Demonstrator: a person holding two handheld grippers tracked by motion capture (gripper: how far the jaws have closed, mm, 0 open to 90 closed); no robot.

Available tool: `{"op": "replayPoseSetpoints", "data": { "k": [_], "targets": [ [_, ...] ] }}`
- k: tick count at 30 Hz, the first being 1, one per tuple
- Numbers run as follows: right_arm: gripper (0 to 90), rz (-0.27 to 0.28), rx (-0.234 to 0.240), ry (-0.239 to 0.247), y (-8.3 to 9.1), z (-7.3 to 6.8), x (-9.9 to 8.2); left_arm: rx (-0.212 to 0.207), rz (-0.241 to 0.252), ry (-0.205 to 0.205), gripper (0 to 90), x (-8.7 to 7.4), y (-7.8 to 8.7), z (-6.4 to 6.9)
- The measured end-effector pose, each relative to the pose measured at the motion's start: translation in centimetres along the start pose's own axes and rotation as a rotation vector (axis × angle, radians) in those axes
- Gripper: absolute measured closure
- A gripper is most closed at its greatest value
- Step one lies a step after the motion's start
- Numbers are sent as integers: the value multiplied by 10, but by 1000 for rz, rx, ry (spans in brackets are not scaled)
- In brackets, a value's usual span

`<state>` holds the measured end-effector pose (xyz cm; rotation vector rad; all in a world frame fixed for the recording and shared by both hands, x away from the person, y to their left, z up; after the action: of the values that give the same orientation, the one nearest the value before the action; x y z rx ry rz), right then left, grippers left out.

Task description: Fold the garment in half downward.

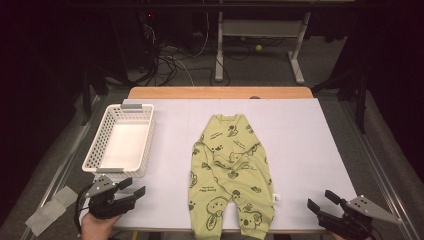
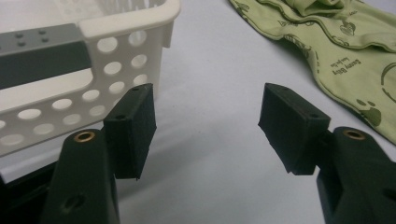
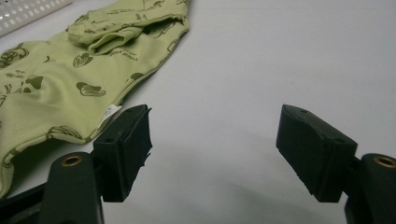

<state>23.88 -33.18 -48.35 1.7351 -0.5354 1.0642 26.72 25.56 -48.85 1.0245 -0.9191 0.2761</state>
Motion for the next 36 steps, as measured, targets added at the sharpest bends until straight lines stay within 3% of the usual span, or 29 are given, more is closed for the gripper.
{"op": "replayPoseSetpoints", "data": {
  "k": [11, 15, 23, 26, 36],
  "targets": [
    [294, 7, 35, 15, 2, -5, 1, 4, 31, -52, 336, 12, 0, 13],
    [294, 21, 54, -4, 2, -7, 4, -5, 38, -49, 336, 14, -1, 14],
    [288, 20, 89, 18, -1, -17, 12, -11, 60, -43, 335, 24, -3, 13],
    [286, 48, 107, 20, 1, -19, 21, -23, 58, -72, 335, 33, -8, 20],
    [284, 55, 139, 26, -13, -24, 39, -56, 72, -132, 335, 60, -23, 37]
  ]
}}
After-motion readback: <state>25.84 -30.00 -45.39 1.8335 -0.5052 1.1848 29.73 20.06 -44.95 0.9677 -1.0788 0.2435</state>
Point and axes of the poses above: each handheld gripper's, and its own axes: y roughly backward along the jaws, x roughly out of its top, z roughly to its right, the point moved 4 cm from there along -y, roughly forward along the jaws, and after that the axes turned 3 degrees about -z, right-handed, at the moved point
